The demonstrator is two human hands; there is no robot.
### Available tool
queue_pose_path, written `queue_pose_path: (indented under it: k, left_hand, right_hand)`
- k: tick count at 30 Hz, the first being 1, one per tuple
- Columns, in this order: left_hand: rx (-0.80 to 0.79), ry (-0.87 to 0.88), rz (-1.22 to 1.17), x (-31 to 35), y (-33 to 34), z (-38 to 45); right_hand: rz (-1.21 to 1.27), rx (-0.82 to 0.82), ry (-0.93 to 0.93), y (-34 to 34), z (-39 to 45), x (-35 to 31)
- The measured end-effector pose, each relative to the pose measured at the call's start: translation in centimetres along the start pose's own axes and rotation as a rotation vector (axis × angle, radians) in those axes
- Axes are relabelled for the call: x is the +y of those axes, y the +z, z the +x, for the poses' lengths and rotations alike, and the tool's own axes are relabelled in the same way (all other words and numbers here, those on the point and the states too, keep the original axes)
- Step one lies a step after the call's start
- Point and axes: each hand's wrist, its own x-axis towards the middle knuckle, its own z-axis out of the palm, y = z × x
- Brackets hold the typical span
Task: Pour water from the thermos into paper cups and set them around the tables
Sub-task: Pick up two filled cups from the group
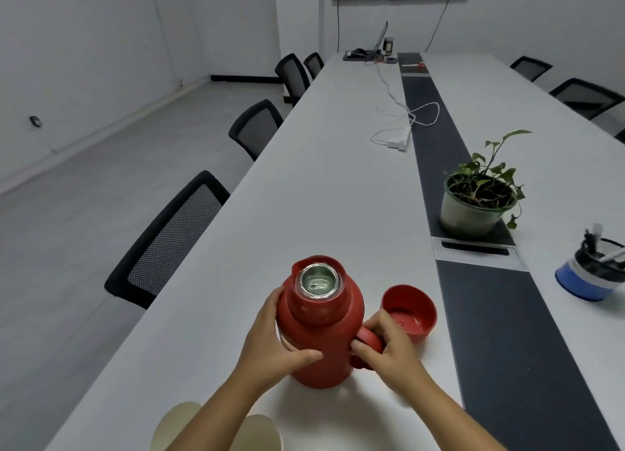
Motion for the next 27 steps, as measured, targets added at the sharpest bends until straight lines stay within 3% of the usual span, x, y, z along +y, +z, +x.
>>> queue_pose_path:
  k: [7, 12, 20, 23, 27]
  left_hand:
    - [-0.002, -0.007, 0.093, -0.1, 0.7, -0.3]
    - [0.083, 0.030, 0.173, 0.6, 1.1, -3.9]
    - [0.205, 0.147, 0.074, 0.5, 2.5, -21.4]
    - [0.267, 0.085, -0.002, -2.2, 4.2, -28.4]
    - [0.221, -0.116, 0.040, -7.5, 7.5, -33.9]
  right_hand:
    - [-0.111, -0.122, 0.017, -1.9, 0.2, -0.7]
    - [-0.223, 0.000, -0.002, -5.6, -4.3, -1.9]
    - [-0.211, 0.095, 0.109, -9.5, -22.5, -2.3]
    - [-0.213, 0.065, 0.177, -9.6, -29.2, -0.2]
    - [-0.194, 0.018, 0.291, -7.5, -33.9, 2.9]
